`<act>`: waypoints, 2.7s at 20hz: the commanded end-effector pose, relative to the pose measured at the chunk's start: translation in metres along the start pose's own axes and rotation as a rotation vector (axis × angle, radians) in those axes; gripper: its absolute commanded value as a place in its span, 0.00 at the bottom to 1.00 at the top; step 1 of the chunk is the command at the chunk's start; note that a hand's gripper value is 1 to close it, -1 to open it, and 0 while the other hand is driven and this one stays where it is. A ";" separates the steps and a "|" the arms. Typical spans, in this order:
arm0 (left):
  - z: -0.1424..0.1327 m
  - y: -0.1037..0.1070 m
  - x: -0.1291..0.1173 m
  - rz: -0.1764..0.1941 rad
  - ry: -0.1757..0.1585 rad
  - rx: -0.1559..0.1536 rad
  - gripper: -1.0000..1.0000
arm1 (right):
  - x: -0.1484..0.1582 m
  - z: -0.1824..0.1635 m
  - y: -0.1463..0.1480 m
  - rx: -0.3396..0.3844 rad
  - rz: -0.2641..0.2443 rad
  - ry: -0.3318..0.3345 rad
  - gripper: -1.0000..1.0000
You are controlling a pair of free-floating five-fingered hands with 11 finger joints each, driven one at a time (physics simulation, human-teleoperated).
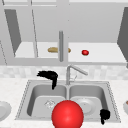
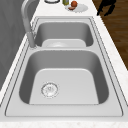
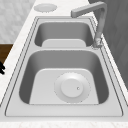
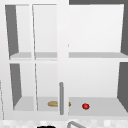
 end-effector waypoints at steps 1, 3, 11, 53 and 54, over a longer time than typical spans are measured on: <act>-0.002 -0.014 0.000 -0.020 -0.123 -0.006 0.00 | 0.000 0.000 0.000 0.000 0.000 0.000 0.50; -0.002 -0.021 -0.001 -0.021 -0.150 -0.006 0.00 | 0.000 0.000 0.000 0.000 0.000 0.000 0.50; -0.006 -0.050 -0.001 -0.031 -0.254 -0.010 0.00 | 0.000 0.000 0.000 0.000 0.000 0.000 0.50; 0.101 -0.199 -0.009 0.003 -0.520 -0.002 0.00 | 0.000 0.000 0.000 0.000 0.000 0.000 0.50; 0.109 -0.203 -0.007 0.001 -0.522 0.000 0.00 | 0.000 0.000 0.000 0.000 0.000 0.000 0.50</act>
